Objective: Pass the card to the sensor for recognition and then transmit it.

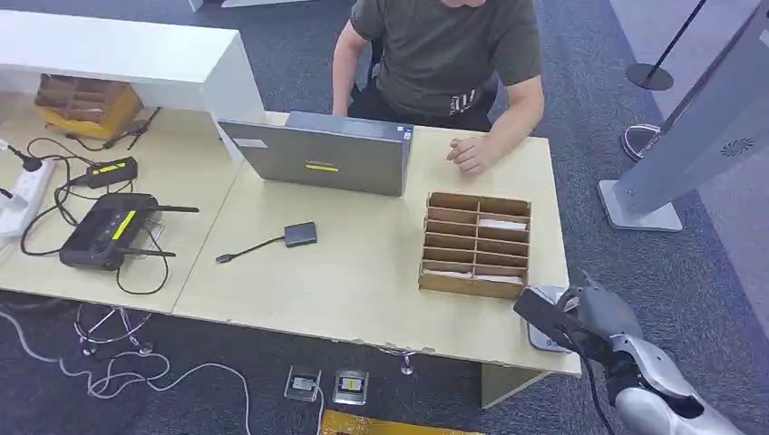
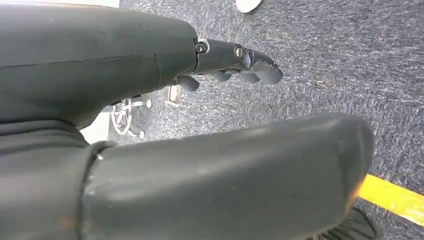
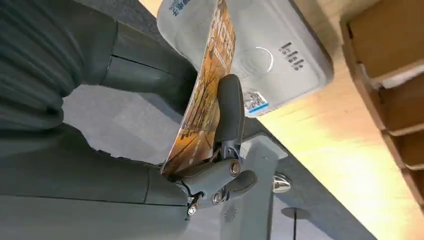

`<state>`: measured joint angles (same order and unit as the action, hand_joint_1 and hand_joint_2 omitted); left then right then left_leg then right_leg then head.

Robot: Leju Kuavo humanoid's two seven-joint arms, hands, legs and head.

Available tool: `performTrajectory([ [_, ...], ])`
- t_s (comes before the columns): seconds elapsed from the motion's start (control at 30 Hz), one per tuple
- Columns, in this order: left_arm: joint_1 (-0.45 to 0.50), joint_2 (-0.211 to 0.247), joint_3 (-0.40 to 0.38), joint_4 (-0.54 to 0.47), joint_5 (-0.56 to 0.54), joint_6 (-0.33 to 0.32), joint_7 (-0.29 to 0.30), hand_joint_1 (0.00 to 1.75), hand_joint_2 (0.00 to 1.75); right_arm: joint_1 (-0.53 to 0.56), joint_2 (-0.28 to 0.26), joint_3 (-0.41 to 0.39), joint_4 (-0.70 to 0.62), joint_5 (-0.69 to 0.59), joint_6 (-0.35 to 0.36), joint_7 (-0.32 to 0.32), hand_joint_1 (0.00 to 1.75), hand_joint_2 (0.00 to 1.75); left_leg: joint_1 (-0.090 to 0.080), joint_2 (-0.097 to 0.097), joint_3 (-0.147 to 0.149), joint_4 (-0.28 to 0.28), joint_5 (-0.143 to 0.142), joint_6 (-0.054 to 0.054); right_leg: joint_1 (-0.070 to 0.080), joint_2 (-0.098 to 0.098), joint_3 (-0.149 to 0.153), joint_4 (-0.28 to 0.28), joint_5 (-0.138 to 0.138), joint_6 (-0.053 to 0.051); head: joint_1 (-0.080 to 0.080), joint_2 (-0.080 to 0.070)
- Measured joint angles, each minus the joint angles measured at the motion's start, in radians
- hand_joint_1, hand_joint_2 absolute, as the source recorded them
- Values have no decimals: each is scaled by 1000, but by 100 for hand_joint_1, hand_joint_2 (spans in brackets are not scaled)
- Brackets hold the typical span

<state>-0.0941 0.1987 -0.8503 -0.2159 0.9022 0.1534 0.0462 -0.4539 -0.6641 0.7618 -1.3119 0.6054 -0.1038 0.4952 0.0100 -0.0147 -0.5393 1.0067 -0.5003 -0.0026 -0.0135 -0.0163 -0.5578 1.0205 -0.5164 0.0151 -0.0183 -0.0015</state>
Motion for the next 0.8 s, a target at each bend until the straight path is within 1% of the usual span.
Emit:
performTrajectory([
  [0.2,0,0,-2,0,-2,1,0,0,0,-1,-3,2,50,-29,-21,5,175,175,0,0,0,0,0,0,0,0,0,0,0,0,0,0],
  [0.43,0,0,-17,0,-2,1,2,0,0,0,-10,2,79,-41,-35,3,175,175,0,0,2,0,0,0,0,0,1,0,0,0,0,0],
  [0.67,0,0,-19,0,4,2,6,0,0,-2,-7,2,88,-28,-42,-9,175,175,0,0,3,0,0,0,0,0,3,0,0,0,0,0],
  [0.8,0,0,-24,0,3,3,6,0,0,-7,-4,1,75,-2,-34,10,175,175,0,0,2,0,0,0,0,0,3,0,0,0,0,0],
])
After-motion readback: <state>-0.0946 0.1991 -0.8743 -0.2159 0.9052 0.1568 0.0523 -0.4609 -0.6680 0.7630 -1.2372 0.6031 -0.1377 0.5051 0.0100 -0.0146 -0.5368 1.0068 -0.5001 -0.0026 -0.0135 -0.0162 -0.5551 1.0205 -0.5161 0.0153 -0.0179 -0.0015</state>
